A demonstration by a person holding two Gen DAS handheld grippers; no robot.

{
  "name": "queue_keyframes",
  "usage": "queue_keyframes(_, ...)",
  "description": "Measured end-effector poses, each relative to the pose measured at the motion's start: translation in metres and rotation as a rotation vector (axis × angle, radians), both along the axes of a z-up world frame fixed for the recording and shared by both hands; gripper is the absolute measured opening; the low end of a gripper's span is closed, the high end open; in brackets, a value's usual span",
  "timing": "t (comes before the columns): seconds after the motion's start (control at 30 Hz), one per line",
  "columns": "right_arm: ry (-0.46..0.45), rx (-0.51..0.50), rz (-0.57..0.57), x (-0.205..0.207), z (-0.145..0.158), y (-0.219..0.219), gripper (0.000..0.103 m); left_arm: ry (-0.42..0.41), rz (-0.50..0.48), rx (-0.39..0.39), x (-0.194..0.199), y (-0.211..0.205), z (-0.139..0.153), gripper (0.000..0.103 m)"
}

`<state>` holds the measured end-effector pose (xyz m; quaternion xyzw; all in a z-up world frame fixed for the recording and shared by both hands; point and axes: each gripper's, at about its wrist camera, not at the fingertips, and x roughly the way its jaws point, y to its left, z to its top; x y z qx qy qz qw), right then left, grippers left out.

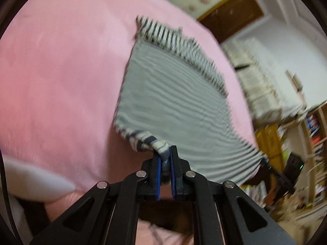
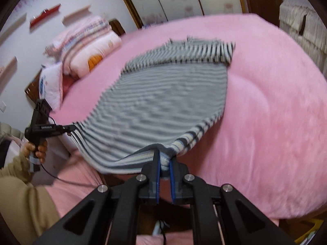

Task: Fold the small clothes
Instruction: 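Grasp the hem with the left gripper while the right gripper grasps the hem, then lift the hem with both grippers and fold it toward the collar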

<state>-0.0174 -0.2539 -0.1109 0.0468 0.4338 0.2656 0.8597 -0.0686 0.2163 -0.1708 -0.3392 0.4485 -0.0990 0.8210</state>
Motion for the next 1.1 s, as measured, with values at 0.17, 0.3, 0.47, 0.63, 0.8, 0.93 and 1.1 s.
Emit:
queue_keyframes(0.17,-0.088,0.058,-0.085,0.046,0.037,-0.014,0.007,-0.124,0.104,-0.031,0.040,0.019,0.050,0.006)
queue_keyframes(0.3,-0.144,0.075,-0.151,0.095,0.058,-0.022,0.007,-0.189,0.181,-0.012,0.092,0.034,0.082,0.006)
queue_keyframes(0.47,-0.191,0.092,-0.206,0.174,0.074,-0.016,0.007,-0.179,0.224,0.001,0.168,0.047,0.093,0.006)
queue_keyframes(0.63,-0.178,0.095,-0.260,0.253,0.064,-0.006,0.007,-0.124,0.266,0.006,0.264,0.058,0.079,0.006)
queue_keyframes(0.8,-0.144,0.076,-0.314,0.328,0.036,-0.001,0.007,-0.066,0.273,0.017,0.342,0.061,0.050,0.006)
queue_keyframes(0.93,-0.082,0.071,-0.346,0.380,0.004,-0.003,0.007,-0.009,0.288,0.036,0.397,0.065,0.018,0.006)
queue_keyframes(1.1,0.000,0.060,-0.387,0.426,-0.038,-0.001,0.007,0.085,0.319,0.022,0.449,0.069,-0.033,0.006)
